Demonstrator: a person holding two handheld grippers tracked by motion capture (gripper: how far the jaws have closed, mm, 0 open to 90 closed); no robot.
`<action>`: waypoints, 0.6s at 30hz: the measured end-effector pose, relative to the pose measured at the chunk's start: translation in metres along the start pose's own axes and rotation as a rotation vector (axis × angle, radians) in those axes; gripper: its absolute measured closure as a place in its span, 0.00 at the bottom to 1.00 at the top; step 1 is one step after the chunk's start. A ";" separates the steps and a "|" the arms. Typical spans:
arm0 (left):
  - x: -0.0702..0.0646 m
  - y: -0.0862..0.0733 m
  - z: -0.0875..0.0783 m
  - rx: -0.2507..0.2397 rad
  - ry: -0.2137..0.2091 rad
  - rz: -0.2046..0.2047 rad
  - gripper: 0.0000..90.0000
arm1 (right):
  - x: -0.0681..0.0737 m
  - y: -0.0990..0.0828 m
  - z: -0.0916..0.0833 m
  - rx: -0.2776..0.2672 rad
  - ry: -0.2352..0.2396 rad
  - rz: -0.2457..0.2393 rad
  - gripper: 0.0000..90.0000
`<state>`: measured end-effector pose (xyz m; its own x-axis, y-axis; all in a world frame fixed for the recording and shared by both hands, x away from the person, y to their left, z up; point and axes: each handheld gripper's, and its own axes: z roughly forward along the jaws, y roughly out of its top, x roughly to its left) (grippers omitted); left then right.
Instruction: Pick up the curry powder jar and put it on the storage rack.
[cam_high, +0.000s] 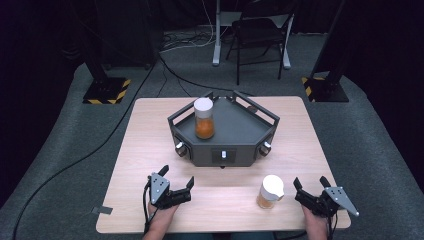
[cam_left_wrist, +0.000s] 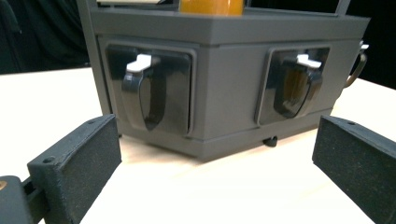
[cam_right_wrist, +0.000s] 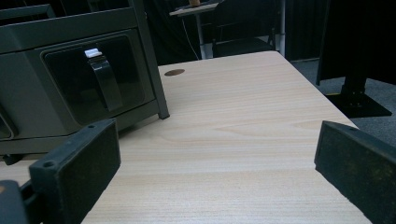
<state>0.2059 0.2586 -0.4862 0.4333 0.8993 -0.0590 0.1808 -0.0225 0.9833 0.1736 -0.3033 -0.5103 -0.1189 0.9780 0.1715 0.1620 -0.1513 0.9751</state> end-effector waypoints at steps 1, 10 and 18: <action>0.000 -0.002 0.000 0.000 0.000 -0.004 0.01 | 0.000 0.000 0.000 0.000 0.000 0.001 0.00; 0.001 -0.010 0.000 0.001 -0.002 -0.011 0.01 | 0.000 0.000 0.000 0.000 -0.001 0.001 0.00; 0.000 -0.015 0.002 0.009 0.002 -0.012 0.00 | 0.000 0.000 0.000 0.000 -0.002 0.000 0.00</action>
<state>0.2051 0.2577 -0.5009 0.4293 0.9004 -0.0706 0.1938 -0.0154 0.9809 0.1735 -0.3030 -0.5103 -0.1167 0.9782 0.1715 0.1616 -0.1517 0.9751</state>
